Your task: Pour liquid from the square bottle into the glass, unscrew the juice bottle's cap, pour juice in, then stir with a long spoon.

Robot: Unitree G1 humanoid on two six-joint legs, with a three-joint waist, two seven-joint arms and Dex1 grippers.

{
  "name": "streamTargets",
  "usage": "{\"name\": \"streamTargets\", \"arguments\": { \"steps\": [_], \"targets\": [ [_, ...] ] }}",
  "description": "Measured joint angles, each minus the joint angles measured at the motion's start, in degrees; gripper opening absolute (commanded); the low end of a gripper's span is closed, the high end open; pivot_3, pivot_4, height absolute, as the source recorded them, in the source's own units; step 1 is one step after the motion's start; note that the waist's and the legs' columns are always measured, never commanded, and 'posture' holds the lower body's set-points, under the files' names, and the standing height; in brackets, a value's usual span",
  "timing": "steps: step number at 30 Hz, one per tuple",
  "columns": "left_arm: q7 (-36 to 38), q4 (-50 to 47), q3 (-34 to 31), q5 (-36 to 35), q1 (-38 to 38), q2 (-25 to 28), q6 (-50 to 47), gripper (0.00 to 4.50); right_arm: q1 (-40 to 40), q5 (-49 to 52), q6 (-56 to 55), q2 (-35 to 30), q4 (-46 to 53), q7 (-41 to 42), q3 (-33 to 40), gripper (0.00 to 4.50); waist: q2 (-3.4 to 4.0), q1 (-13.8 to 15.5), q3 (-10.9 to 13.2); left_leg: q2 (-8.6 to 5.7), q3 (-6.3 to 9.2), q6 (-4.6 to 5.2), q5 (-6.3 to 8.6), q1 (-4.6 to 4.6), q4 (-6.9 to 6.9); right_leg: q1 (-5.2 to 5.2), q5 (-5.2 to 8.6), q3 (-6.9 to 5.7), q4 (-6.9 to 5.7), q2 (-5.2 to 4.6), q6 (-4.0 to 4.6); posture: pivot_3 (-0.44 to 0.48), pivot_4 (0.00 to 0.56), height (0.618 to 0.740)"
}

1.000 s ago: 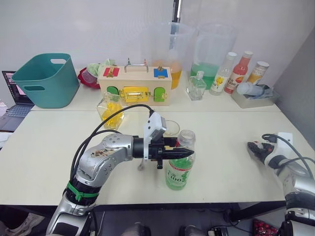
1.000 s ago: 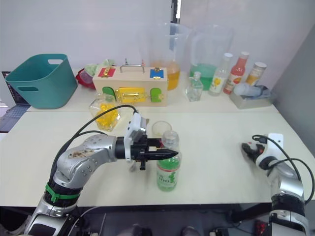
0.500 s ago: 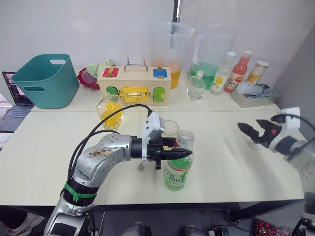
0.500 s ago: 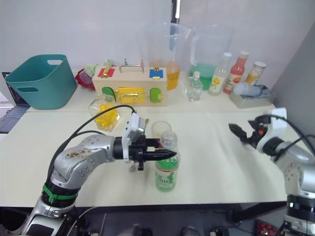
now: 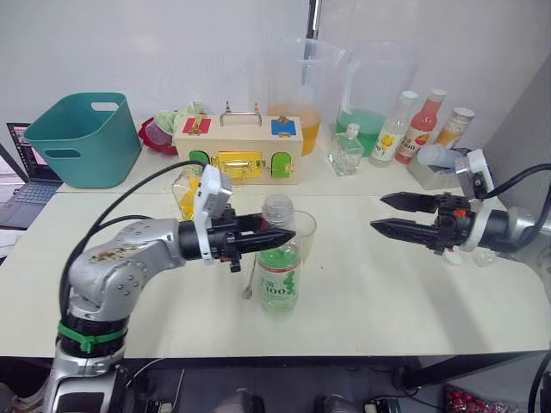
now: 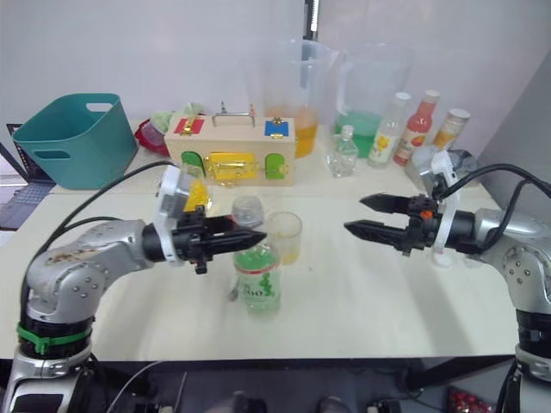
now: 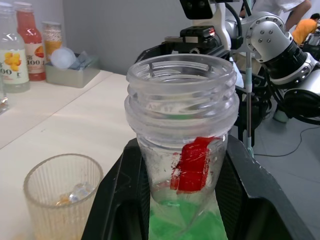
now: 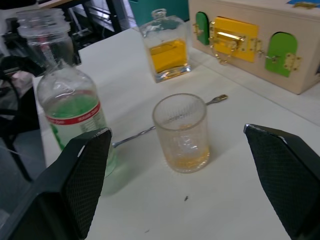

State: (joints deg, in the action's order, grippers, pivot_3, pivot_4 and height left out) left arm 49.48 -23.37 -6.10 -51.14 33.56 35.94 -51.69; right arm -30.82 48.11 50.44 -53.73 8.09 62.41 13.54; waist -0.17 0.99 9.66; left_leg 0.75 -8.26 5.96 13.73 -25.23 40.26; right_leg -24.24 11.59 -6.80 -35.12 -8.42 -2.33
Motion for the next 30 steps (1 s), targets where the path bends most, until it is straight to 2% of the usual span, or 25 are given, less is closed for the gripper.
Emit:
{"name": "streamTargets", "arguments": {
  "steps": [4,8,14,18,22,26,30],
  "targets": [
    [0.6,-0.8,-7.2,-4.2,-1.7,6.9,-1.9,1.33,0.2,0.4,0.2,-1.7,1.4,3.5,-0.3,4.49,-0.01,-0.3,0.0,0.04,0.01,-0.02,-0.01,0.02,-0.01,-0.01,0.01,-0.02,-0.02,0.04,0.0,0.0,0.15,0.733],
    [-0.1,-0.5,-8.4,-3.7,-2.4,9.4,-1.7,1.33,1.0,-0.3,0.0,-1.5,2.5,3.6,-2.0,4.49,-0.02,0.1,0.0,-0.02,-0.01,-0.15,0.06,0.02,0.0,0.02,0.01,-0.04,0.0,-0.01,0.0,0.0,0.15,0.733],
    [-0.3,4.5,-6.1,8.2,-2.4,11.3,8.8,1.33,5.3,-0.2,0.3,-0.4,8.6,0.2,-2.2,4.49,-0.05,0.3,0.0,-0.03,-0.05,-0.33,0.15,0.02,-0.02,0.0,0.0,-0.05,-0.01,0.0,0.01,0.0,0.15,0.733],
    [-0.2,10.3,-1.5,17.4,-1.9,9.6,17.9,1.33,7.9,-3.3,-2.8,1.1,11.1,-3.3,-2.1,4.49,-0.06,0.5,0.0,-0.03,-0.11,-0.45,0.22,0.0,-0.02,-0.03,0.0,-0.05,0.0,-0.01,0.01,0.0,0.15,0.733],
    [0.4,17.3,2.2,24.4,1.7,6.8,26.9,1.33,10.1,-7.9,-5.8,1.8,13.2,-7.7,-2.3,4.49,-0.11,0.6,0.0,-0.03,-0.11,-0.47,0.23,-0.01,-0.02,-0.04,0.0,-0.08,0.01,-0.01,0.01,0.0,0.15,0.733],
    [0.7,23.7,4.4,29.4,6.0,2.7,35.4,1.33,10.4,-13.3,-7.3,3.1,13.7,-13.9,-3.9,4.49,-0.12,0.6,0.0,-0.03,-0.14,-0.29,0.12,-0.01,-0.02,-0.04,0.0,-0.07,0.0,-0.01,0.01,0.0,0.15,0.733],
    [1.5,30.5,7.3,33.6,8.3,-0.5,42.1,1.33,10.1,-12.9,-5.3,3.0,13.1,-15.1,-3.6,4.49,-0.12,0.3,0.0,-0.02,-0.14,-0.06,-0.01,-0.01,-0.03,-0.05,0.0,-0.09,0.0,0.01,0.01,0.0,0.15,0.733]
  ]
}}
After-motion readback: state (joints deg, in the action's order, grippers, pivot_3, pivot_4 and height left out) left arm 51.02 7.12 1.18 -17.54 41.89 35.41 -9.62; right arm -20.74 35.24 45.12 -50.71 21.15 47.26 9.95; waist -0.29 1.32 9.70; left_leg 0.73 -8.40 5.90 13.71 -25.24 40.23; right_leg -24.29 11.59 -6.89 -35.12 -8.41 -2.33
